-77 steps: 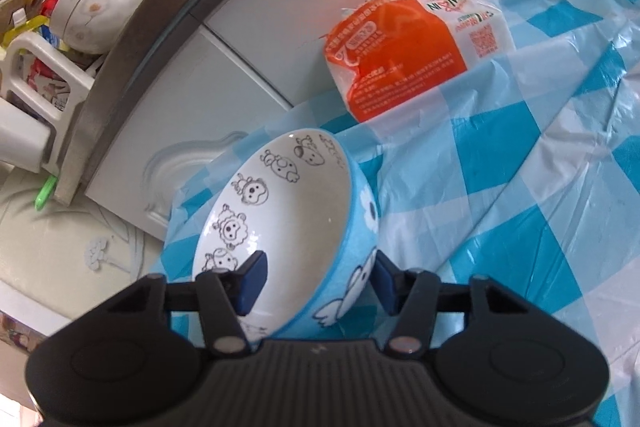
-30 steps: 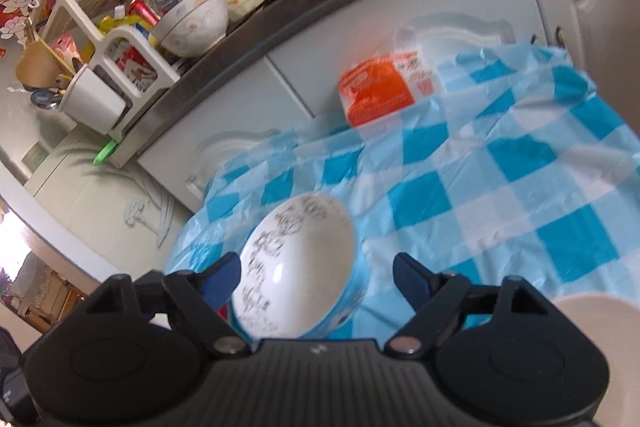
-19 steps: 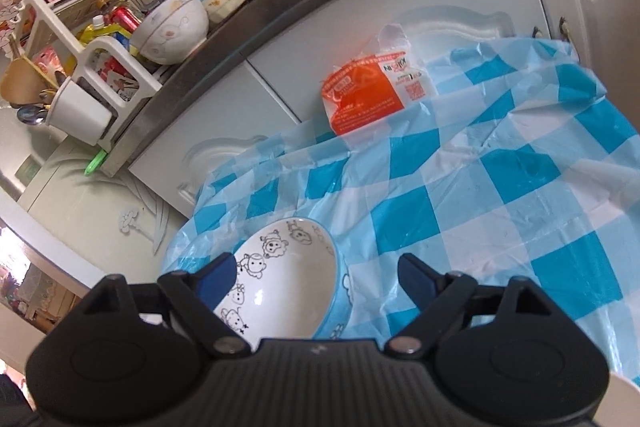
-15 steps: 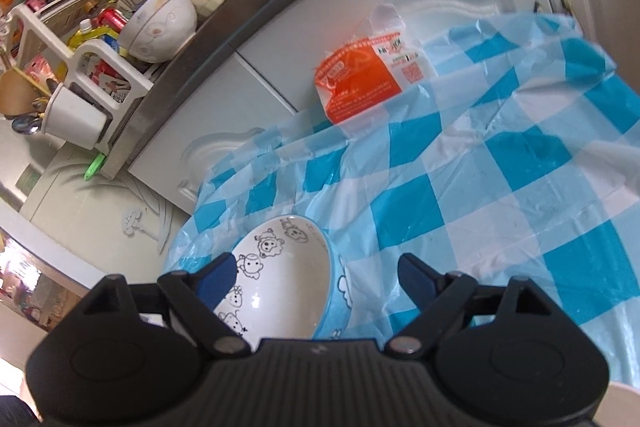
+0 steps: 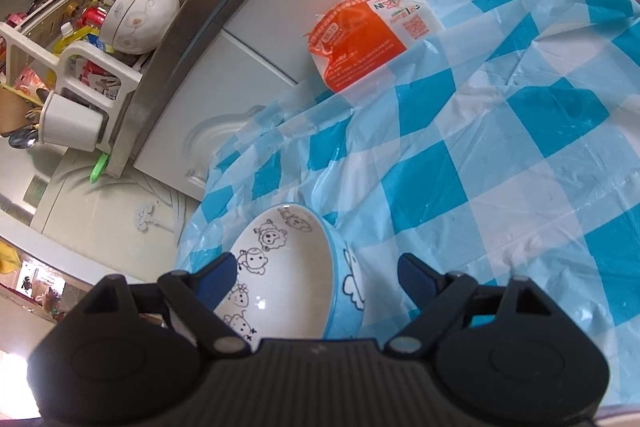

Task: Organize plates and bowls
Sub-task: 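Lift the blue cartoon bowl with both tools and carry it to the pink-flower bowl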

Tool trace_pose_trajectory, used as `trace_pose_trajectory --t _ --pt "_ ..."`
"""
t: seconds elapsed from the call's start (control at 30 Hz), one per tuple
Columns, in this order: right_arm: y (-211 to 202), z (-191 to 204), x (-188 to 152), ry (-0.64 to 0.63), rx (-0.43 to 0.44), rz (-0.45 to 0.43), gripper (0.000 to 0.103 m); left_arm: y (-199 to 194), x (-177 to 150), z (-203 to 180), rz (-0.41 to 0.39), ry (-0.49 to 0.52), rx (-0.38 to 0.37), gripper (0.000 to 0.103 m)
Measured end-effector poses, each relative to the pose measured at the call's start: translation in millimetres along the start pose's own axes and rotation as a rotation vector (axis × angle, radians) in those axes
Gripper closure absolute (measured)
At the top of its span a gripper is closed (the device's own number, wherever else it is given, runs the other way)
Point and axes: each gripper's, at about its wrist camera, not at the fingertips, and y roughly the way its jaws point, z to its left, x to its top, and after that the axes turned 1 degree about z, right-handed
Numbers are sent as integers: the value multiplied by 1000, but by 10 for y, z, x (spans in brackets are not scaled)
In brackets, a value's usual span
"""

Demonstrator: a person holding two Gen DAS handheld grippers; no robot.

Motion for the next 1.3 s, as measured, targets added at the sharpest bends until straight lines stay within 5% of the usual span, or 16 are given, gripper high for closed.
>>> trace_pose_trajectory --t 0.27,0.53,0.73,1.3 --pt "89 -70 -1 43 15 20 16 34 2 8 -18 1 18 57" --pt "152 12 -31 -2 35 43 35 63 11 11 -27 6 20 63" --pt "118 85 -100 -53 -6 35 34 13 7 -24 -39 27 6 64" --pt "-359 84 -349 7 78 -65 33 -371 16 -131 -118 58 -68 63"
